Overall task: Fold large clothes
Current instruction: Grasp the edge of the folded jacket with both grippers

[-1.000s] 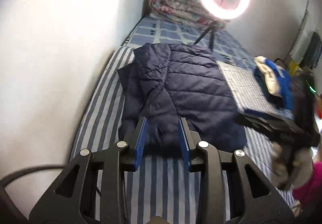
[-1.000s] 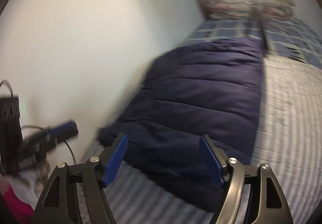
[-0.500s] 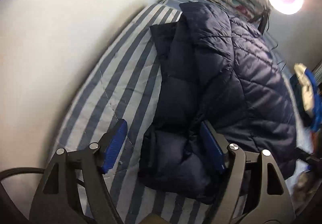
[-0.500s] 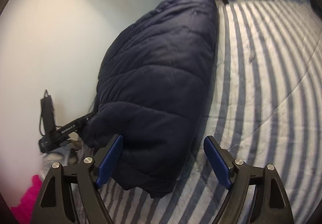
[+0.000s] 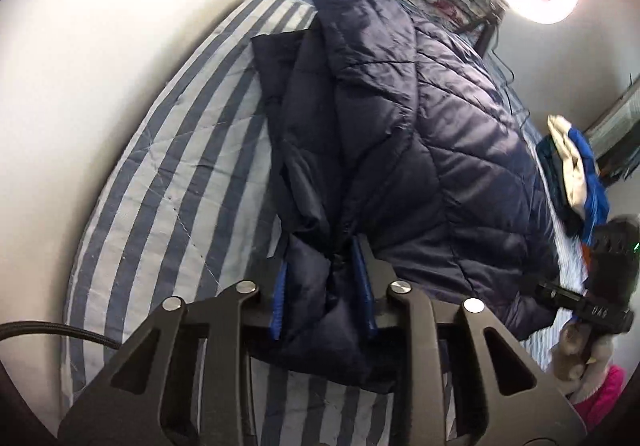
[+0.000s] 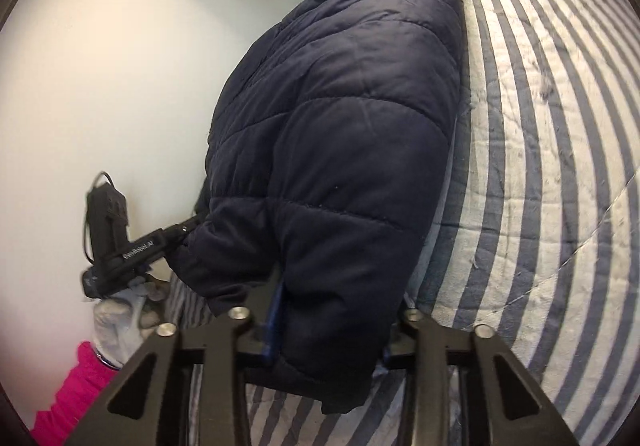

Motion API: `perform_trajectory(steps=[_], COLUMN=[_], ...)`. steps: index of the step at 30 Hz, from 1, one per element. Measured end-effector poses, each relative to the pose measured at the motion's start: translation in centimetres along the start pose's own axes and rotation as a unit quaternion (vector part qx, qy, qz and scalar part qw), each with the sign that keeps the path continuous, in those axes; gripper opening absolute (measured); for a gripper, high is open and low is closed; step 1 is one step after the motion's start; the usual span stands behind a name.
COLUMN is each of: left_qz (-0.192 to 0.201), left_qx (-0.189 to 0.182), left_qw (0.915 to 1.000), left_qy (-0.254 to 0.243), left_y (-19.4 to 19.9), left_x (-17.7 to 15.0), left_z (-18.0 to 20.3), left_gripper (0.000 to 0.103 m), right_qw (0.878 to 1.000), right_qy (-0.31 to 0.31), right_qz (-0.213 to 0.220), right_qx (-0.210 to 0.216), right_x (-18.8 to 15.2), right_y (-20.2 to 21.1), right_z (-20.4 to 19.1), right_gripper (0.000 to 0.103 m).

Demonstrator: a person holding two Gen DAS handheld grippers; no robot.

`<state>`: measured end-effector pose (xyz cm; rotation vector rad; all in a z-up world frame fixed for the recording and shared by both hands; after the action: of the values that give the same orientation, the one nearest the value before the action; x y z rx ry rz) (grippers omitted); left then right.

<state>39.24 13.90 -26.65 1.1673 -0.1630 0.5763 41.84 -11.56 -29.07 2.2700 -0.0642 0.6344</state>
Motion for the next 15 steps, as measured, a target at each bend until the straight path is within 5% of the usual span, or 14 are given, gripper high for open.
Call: perform_trajectory(steps=[6, 15], left_qz=[-0.026, -0.087], left_qx=[-0.02, -0.032], left_qw=[0.9995, 0.9934], left_qy=[-0.002, -0.068], left_y=[0.8, 2.3], left_x=[-2.6, -11.6], left_z=[1.6, 7.4], left_gripper=[0.022, 0.022], right_qw=[0.998, 0.989], right_qy=[0.032, 0.069], right_qz=[-0.026, -0.079], right_qx=[-0.043, -0.1], right_x=[0.0, -5.9], right_y=[1.7, 8.9], right_z=[-0.6, 0.3], right_gripper=[0.027, 0.026])
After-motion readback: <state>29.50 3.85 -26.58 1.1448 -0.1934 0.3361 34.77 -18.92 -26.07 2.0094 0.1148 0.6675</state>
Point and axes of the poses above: each gripper's, at about its wrist camera, not at the fingertips, and y roughly against the way its jaws point, z to its right, x to its top, the point moved 8 cm from there along -y, roughly the way its jaws point, and after that the axes turned 8 degrees about y, right-handed, at the moved point
